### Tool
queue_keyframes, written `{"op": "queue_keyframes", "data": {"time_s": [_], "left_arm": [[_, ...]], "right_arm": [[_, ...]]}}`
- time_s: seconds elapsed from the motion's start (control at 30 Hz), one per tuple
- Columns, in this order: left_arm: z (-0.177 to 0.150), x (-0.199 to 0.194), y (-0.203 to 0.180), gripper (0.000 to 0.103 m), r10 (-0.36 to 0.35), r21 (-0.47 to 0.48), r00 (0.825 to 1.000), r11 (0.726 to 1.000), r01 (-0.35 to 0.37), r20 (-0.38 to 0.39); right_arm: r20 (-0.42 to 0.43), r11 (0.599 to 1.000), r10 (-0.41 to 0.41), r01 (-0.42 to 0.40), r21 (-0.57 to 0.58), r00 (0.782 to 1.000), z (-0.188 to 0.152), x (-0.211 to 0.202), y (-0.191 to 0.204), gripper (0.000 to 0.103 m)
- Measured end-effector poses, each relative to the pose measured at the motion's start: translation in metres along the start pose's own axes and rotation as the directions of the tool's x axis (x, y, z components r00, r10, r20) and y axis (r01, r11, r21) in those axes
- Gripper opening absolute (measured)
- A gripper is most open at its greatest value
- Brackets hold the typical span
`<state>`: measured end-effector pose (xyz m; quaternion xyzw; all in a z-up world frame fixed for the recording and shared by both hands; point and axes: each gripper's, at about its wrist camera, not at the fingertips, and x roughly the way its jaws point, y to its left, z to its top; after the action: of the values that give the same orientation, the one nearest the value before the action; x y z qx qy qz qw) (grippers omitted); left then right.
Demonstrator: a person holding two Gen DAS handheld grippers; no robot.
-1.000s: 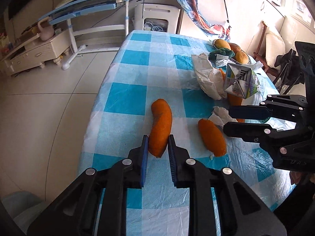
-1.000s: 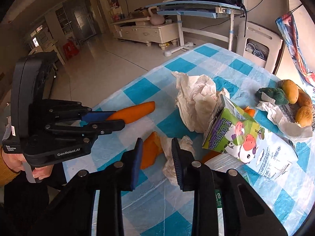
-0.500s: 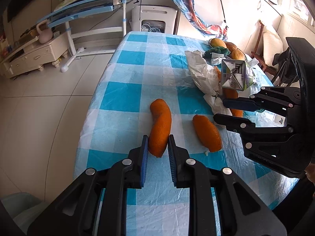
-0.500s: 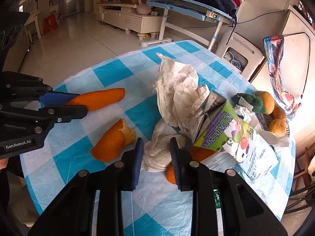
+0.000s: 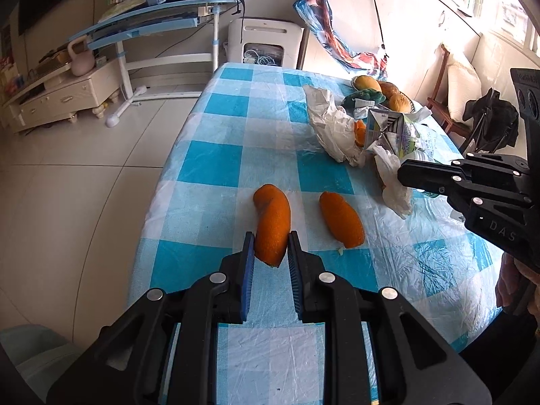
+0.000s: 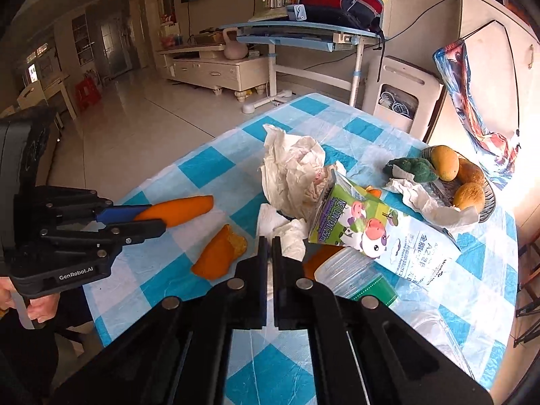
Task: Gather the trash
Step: 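Carry tissue and peel over the yellow basin and open both tools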
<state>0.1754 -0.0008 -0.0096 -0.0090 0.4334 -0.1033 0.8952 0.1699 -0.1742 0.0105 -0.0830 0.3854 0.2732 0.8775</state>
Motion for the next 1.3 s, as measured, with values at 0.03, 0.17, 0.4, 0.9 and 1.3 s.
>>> {"op": "queue_keyframes", "data": {"time_s": [0.03, 0.17, 0.4, 0.9, 1.3], "left_arm": [[-0.002, -0.003, 0.0, 0.019, -0.003, -0.003, 1.0, 1.0, 0.003, 0.004], [-0.012, -0.019, -0.001, 0.019, -0.011, -0.015, 1.0, 1.0, 0.011, 0.024], [-0.037, -0.054, -0.006, 0.018, -0.021, -0.019, 0.998, 1.0, 0.022, 0.057], [-0.106, -0.109, -0.042, 0.018, -0.058, 0.06, 0.998, 0.997, 0.056, 0.026], [-0.176, -0.094, -0.091, 0.026, -0.108, 0.205, 0.975, 0.968, 0.148, -0.194]], "right_arm": [[0.008, 1.0, 0.017, -0.018, 0.01, 1.0, -0.001, -0.006, 0.003, 0.003], [0.04, 0.996, 0.087, -0.089, 0.026, 0.995, -0.009, -0.035, 0.021, 0.003], [-0.009, 0.982, 0.19, -0.19, 0.013, 0.982, -0.054, -0.067, 0.067, 0.003], [-0.176, 0.975, 0.219, -0.221, 0.008, 0.96, -0.128, -0.084, 0.111, 0.042], [0.114, 0.953, 0.112, -0.14, 0.271, 0.987, -0.122, -0.131, 0.058, 0.073]]}}
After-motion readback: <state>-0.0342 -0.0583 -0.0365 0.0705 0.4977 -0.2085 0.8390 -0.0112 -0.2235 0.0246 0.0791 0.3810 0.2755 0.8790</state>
